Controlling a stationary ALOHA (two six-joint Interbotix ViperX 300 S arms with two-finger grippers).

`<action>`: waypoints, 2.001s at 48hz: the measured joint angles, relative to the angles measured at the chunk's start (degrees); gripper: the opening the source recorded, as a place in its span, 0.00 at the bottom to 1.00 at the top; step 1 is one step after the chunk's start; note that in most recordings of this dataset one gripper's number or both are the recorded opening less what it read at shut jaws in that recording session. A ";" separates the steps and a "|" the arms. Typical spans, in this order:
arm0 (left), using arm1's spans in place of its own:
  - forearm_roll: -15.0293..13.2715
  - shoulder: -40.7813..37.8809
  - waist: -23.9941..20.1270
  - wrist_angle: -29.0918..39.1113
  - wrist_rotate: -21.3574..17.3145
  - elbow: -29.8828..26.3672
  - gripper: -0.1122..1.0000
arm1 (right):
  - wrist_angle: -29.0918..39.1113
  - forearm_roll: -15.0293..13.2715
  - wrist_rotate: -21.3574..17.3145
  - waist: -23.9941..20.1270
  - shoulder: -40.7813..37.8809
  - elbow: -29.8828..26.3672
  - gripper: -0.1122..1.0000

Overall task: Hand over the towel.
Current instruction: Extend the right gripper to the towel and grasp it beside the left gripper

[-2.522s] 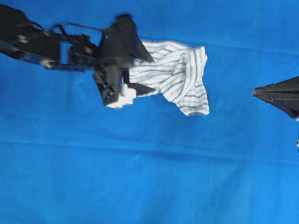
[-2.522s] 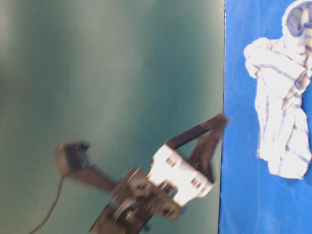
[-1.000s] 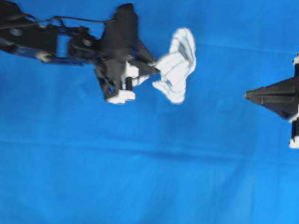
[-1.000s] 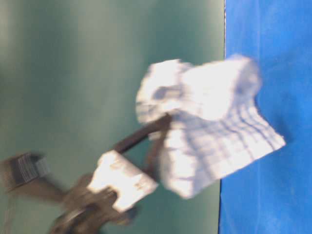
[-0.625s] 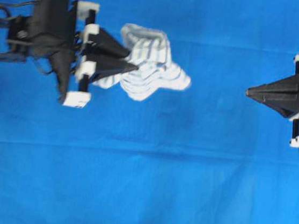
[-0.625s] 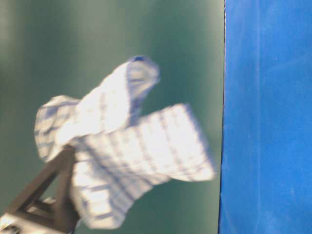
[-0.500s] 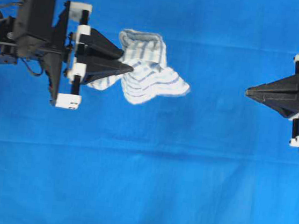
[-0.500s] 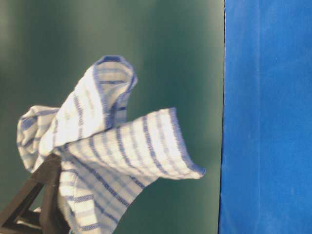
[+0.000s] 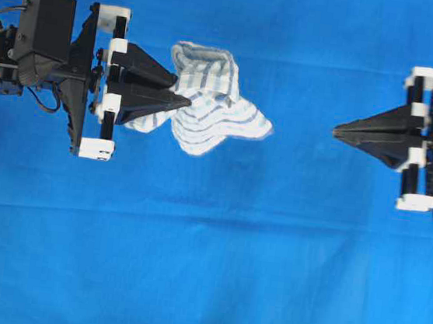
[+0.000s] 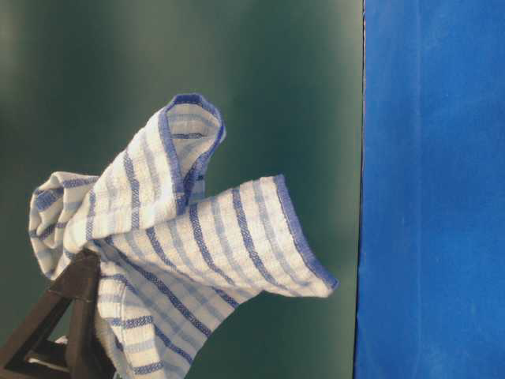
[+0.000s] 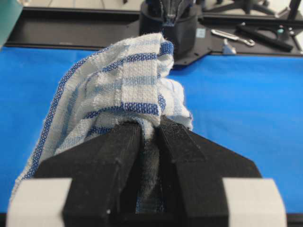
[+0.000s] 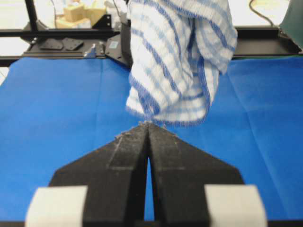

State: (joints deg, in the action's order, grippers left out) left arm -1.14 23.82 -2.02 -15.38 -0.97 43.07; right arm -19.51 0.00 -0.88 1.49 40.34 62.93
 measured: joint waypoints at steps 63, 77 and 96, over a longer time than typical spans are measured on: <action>-0.09 -0.18 0.18 -1.23 0.00 0.09 0.16 | 2.11 1.14 -0.53 1.93 -39.81 -33.84 0.44; -0.09 -0.18 0.09 -2.20 0.00 0.00 0.16 | 2.64 0.53 -0.44 1.93 -39.64 -33.84 0.13; -0.09 0.09 -0.26 -3.52 0.53 0.09 0.85 | 2.72 0.53 -0.62 2.02 -37.00 -31.90 0.13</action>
State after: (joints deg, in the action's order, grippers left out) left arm -1.23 23.91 -2.29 -18.90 -0.44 43.15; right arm -16.79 0.53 -1.49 3.52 3.34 31.03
